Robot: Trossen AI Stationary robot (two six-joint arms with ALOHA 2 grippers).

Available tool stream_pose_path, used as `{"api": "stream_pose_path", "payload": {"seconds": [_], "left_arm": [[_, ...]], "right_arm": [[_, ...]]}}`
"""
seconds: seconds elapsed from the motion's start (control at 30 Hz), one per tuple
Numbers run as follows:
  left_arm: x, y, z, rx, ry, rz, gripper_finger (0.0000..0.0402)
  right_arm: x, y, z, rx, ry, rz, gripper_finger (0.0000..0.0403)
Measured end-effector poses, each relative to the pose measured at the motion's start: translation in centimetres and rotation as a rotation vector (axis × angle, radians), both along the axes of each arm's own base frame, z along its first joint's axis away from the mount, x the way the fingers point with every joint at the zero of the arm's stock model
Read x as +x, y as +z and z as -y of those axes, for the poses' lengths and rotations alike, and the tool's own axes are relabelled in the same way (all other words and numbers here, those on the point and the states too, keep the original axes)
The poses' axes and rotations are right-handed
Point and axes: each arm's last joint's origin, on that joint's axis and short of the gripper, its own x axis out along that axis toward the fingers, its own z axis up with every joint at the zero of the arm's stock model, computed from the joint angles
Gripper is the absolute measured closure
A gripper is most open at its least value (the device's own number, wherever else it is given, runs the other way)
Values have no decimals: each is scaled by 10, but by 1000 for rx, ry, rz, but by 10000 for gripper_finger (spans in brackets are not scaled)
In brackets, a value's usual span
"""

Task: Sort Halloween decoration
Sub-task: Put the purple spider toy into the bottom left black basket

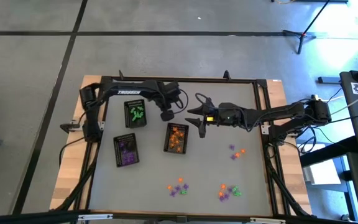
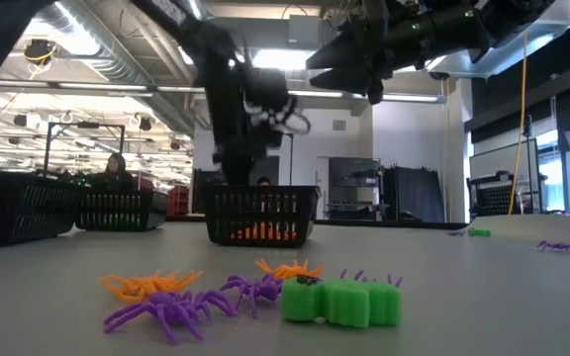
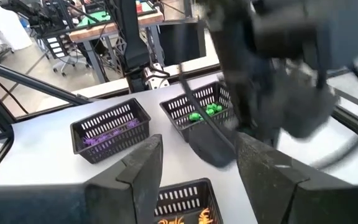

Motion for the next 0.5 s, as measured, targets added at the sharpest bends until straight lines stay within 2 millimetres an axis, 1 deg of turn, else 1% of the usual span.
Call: {"api": "stream_pose_path", "payload": {"seconds": [0.07,0.27,0.4,0.5], "left_arm": [[-3,18,8,11,-14,8,401],[-28,74,43,15,-65,29,401],[-40,98,62,22,-85,78,401],[-38,105,70,40,-107,125,401]], "right_arm": [[0,0,0,1,0,-4,205],[0,0,0,1,1,-3,205],[0,0,0,2,0,-1,205],[0,1,0,2,0,13,205]]}}
